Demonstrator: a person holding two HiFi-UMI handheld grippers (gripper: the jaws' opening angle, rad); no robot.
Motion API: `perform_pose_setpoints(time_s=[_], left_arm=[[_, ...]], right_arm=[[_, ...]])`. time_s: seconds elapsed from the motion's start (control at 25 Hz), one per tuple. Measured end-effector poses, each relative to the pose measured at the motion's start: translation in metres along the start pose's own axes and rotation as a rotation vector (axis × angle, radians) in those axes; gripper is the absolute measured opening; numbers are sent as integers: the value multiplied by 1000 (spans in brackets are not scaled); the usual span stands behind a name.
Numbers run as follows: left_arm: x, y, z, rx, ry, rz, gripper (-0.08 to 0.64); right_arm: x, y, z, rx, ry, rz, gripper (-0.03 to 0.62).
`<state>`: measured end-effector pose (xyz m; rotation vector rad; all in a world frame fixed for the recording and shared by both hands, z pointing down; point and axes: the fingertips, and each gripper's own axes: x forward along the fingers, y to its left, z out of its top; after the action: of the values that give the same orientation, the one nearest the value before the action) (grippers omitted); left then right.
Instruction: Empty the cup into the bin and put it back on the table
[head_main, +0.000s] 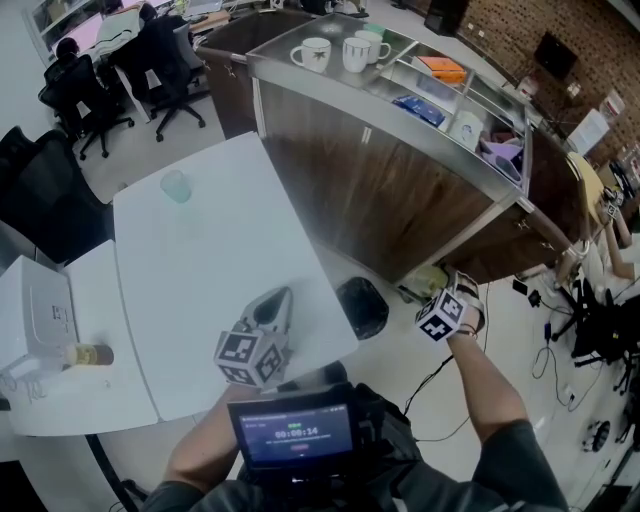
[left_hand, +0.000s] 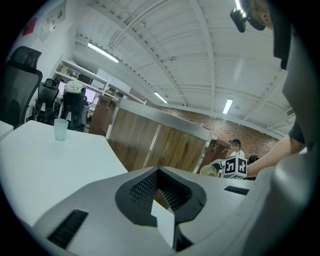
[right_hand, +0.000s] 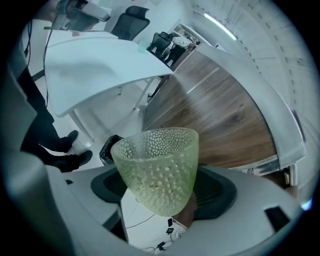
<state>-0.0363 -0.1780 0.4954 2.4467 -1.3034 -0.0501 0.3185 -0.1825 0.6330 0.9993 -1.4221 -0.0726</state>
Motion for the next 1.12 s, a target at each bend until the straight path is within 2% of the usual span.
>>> perform_pose_setpoints(time_s=[0.12,0.28,0.44,1.12], left_arm=[[0,-4,-2,-3,1,-11,-9],[0,-9,-3,-3,0,-33,-9],[-2,-5,-2,0,-4,-15,-9],[-11,-1,-1,-3,-9,3,-9]], right_arm=[[-11,-11,12,-21,-13,-24,385],[-10,-18,11,-102,15,-46,385],[-4,-18,9,-200,53,-58,385],[-2,-15,6,-451,116,-84,385]])
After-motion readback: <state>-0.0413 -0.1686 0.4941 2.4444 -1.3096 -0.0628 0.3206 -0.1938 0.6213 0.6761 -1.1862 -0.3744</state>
